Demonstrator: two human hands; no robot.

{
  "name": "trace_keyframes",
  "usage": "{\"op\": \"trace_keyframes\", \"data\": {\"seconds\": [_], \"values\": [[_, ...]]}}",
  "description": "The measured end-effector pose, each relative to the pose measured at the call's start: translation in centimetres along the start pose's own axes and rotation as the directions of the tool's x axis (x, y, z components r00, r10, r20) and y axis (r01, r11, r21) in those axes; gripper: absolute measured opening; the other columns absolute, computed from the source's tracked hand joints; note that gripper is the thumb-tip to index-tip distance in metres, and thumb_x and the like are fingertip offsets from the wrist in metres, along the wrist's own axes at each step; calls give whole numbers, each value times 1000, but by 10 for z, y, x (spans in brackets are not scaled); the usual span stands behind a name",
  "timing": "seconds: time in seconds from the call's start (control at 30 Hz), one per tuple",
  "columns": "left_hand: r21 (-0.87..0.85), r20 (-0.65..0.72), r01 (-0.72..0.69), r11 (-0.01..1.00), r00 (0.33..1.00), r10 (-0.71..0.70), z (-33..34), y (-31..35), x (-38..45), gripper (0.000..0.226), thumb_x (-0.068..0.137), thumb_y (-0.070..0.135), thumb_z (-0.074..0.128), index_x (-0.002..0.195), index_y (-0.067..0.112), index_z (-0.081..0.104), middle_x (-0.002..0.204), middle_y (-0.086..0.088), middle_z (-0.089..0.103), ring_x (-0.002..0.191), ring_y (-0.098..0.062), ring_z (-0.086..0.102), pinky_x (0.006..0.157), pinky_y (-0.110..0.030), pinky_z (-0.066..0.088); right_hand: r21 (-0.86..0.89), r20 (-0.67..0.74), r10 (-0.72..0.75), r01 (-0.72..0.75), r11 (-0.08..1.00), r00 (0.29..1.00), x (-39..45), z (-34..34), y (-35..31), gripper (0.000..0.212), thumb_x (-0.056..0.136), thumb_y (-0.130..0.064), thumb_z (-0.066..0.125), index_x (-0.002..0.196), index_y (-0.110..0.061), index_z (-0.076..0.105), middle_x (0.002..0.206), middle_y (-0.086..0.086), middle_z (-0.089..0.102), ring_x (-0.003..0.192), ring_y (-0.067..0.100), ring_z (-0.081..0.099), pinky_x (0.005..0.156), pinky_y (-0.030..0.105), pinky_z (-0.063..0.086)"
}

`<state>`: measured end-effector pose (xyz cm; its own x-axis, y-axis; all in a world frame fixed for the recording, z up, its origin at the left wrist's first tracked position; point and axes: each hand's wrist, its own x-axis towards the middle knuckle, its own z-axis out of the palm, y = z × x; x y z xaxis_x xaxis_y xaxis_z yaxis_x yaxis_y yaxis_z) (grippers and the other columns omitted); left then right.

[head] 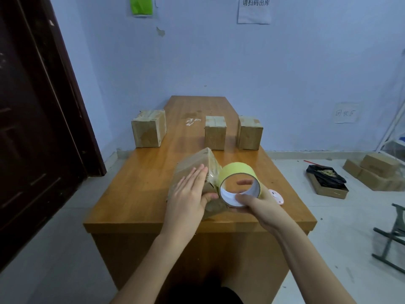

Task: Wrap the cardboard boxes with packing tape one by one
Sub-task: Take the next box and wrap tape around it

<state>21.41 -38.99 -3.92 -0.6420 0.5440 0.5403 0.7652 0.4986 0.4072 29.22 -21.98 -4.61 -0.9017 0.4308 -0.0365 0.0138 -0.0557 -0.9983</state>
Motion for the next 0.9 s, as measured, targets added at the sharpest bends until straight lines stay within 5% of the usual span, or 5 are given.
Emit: {"op": "trace_keyframes", "data": {"seconds": [0.33,0.47,0.57,0.77,0.9], "values": [[-385,-75,151,911,978,-194,19,10,-3,60,90,35,54,144,28,28,145,10,35,131,-6,33,100,-23,36,-105,-301,-125,97,990,945,14,2,-25,22,85,-19,68,104,-15,58,97,7,64,85,22,65,58,27,57],[-418,9,160,894,985,-172,20,-1,-5,61,92,36,48,143,43,14,137,21,28,121,5,30,92,-12,32,-404,-81,-259,206,891,962,14,15,-28,11,87,-29,67,94,-23,61,90,-1,67,84,18,63,66,27,56],[-341,13,170,924,984,-176,20,-9,-4,54,95,31,46,145,28,28,142,13,32,120,1,36,79,0,29,-520,-15,-262,216,826,965,16,15,-37,14,96,-25,53,105,-15,55,99,10,64,90,28,62,78,46,57],[-385,18,173,906,983,-180,14,-14,-2,49,96,23,47,143,25,34,139,13,36,117,4,40,89,-9,35,-507,97,-186,210,836,978,16,12,-51,4,100,-16,41,99,-20,42,99,2,51,88,16,58,53,21,55],[-449,38,189,874,981,-193,6,-24,-6,51,95,20,49,142,29,34,131,16,40,112,9,42,86,-8,42,-334,17,-110,109,936,994,17,9,-50,8,100,-11,42,106,-16,42,104,0,46,88,21,57,51,25,55]]}}
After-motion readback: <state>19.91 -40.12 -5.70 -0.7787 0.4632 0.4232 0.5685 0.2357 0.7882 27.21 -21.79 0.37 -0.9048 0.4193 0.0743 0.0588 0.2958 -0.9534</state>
